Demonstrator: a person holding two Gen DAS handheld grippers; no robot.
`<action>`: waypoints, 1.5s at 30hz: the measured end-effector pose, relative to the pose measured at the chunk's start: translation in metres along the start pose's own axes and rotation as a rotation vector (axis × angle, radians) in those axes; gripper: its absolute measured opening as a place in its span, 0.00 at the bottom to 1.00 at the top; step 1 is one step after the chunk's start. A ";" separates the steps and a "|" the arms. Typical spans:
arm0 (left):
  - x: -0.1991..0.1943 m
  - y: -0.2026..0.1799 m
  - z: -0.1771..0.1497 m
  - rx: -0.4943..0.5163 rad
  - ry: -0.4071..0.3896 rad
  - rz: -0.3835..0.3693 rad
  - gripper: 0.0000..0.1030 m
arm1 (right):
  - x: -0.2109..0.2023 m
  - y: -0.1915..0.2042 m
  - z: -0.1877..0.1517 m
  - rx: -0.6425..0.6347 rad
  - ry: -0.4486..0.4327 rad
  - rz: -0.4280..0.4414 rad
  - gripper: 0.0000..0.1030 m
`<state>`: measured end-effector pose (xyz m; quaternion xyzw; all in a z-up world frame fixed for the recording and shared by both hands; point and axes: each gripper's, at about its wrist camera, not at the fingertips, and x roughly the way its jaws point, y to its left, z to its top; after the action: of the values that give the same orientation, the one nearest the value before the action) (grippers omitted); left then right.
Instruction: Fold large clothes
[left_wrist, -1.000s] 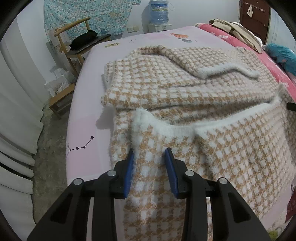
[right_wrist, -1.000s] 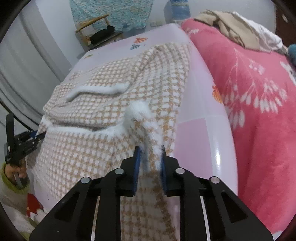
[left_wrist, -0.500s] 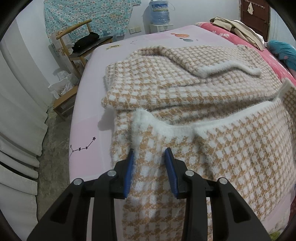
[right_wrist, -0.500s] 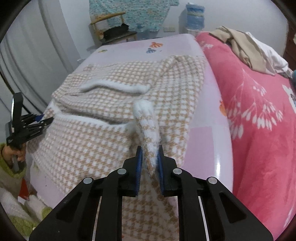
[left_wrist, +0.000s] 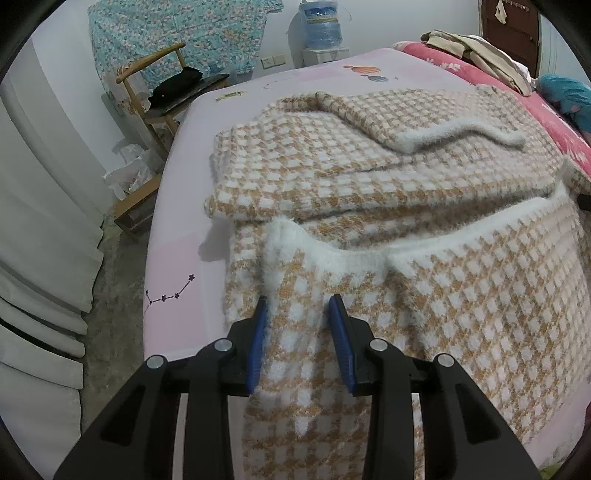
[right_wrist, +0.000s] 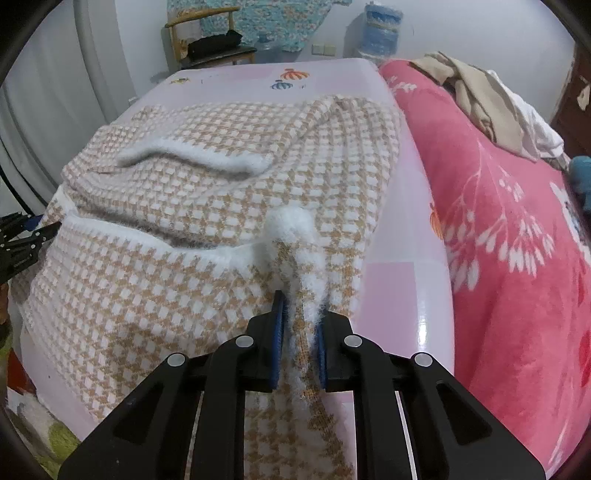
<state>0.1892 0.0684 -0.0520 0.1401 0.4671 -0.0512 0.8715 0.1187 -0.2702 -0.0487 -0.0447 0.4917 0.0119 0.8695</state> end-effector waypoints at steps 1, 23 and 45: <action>0.000 -0.001 -0.001 0.000 0.000 0.002 0.32 | -0.001 0.001 0.000 -0.002 0.000 -0.005 0.13; -0.008 -0.002 -0.004 0.008 -0.047 0.022 0.19 | -0.012 0.003 -0.001 0.033 -0.027 -0.016 0.06; -0.133 0.048 0.058 -0.059 -0.544 -0.016 0.09 | -0.126 0.003 0.060 0.020 -0.422 -0.032 0.05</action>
<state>0.1724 0.0918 0.0978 0.0919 0.2184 -0.0803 0.9682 0.1043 -0.2587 0.0899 -0.0403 0.2982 0.0024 0.9537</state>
